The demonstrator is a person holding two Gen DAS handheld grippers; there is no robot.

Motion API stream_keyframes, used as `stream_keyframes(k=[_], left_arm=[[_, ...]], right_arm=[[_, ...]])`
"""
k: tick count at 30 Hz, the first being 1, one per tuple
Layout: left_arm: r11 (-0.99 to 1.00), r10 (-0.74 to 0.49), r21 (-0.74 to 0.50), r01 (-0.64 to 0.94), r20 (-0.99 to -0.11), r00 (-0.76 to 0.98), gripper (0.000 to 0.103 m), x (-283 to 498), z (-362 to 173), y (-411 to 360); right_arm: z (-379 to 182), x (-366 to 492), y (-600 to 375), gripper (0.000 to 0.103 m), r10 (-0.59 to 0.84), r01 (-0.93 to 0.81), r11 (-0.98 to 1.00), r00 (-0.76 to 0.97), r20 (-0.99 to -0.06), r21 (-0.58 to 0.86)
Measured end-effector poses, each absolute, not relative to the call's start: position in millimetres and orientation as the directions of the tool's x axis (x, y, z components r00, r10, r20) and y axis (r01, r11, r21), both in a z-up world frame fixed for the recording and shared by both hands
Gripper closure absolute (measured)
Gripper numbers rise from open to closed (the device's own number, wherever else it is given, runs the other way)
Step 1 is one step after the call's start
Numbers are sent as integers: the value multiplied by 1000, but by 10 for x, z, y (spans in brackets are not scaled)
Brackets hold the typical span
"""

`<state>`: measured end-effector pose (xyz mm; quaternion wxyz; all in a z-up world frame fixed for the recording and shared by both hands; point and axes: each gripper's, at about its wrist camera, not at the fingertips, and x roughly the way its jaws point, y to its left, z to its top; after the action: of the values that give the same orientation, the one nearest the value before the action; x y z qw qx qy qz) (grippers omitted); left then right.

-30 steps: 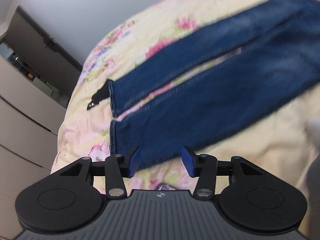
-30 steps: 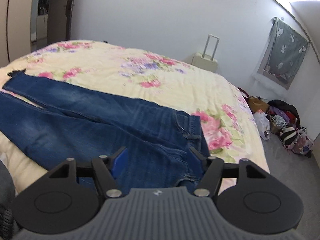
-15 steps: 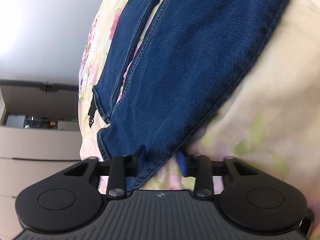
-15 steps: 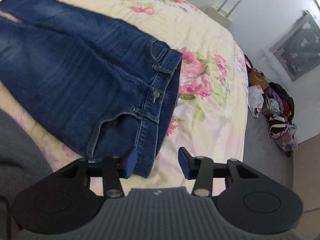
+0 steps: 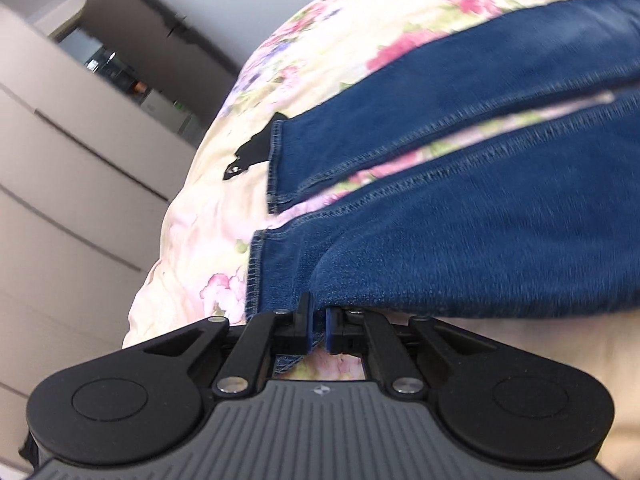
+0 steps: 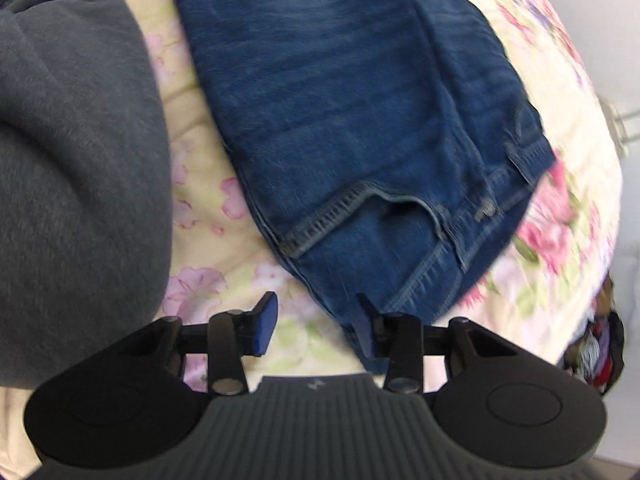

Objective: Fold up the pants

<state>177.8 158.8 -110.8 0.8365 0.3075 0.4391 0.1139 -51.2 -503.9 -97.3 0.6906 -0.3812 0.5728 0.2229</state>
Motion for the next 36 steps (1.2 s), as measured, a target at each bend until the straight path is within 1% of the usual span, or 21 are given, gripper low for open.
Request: stream_keyframes(k=[7, 10, 11, 12, 13, 14, 15, 17, 21, 26, 29, 30, 32, 36], left_arm=[[788, 506, 616, 19, -665, 549, 97, 1774, -1023, 1512], [786, 519, 618, 3, -663, 540, 97, 1773, -1016, 1492], [788, 521, 616, -3, -663, 538, 97, 1781, -1010, 1498], [791, 521, 611, -12, -664, 536, 97, 1787, -1002, 1504], [798, 520, 602, -23, -668, 532, 97, 1792, -989, 1516], [806, 516, 590, -35, -674, 529, 97, 1786, -965, 1526], [812, 513, 582, -44, -676, 529, 97, 1786, -956, 1538], [817, 509, 574, -54, -674, 536, 98, 1756, -922, 1548], [827, 508, 554, -101, -657, 557, 98, 1683, -839, 1602], [852, 493, 487, -191, -625, 605, 98, 1633, -436, 1691], [860, 484, 458, -224, -596, 641, 98, 1730, -99, 1718], [863, 482, 446, -237, -588, 649, 98, 1781, 2, 1738], [866, 482, 427, -259, -573, 663, 98, 1923, 176, 1753], [847, 505, 467, -254, -556, 660, 98, 2408, 290, 1660]], right_arm=[[-1294, -439, -5030, 68, -79, -820, 529, 207, -975, -217], [-1408, -495, -5040, 68, -74, -843, 488, 218, -973, -226], [-1438, -515, -5040, 71, -76, -846, 478, 228, -971, -236], [-1463, -537, -5038, 80, -81, -846, 469, 245, -966, -254], [-1474, -552, -5031, 82, -90, -843, 461, 266, -960, -277], [-1495, -583, -5022, 87, -95, -837, 461, 284, -954, -295], [-1474, -612, -5022, 96, -98, -827, 468, 304, -948, -313], [-1363, -660, -5053, 101, -88, -794, 498, 353, -932, -348], [-948, -742, -5146, 103, -59, -674, 617, 474, -878, -405], [-227, -724, -5350, 103, -67, -407, 790, 686, -724, -458], [209, -582, -5440, 103, -71, -286, 851, 768, -637, -440], [326, -513, -5471, 103, -70, -264, 864, 781, -621, -430], [515, -333, -5504, 103, -79, -239, 868, 799, -596, -436], [663, 204, -5546, 103, -93, -223, 881, 782, -616, -416]])
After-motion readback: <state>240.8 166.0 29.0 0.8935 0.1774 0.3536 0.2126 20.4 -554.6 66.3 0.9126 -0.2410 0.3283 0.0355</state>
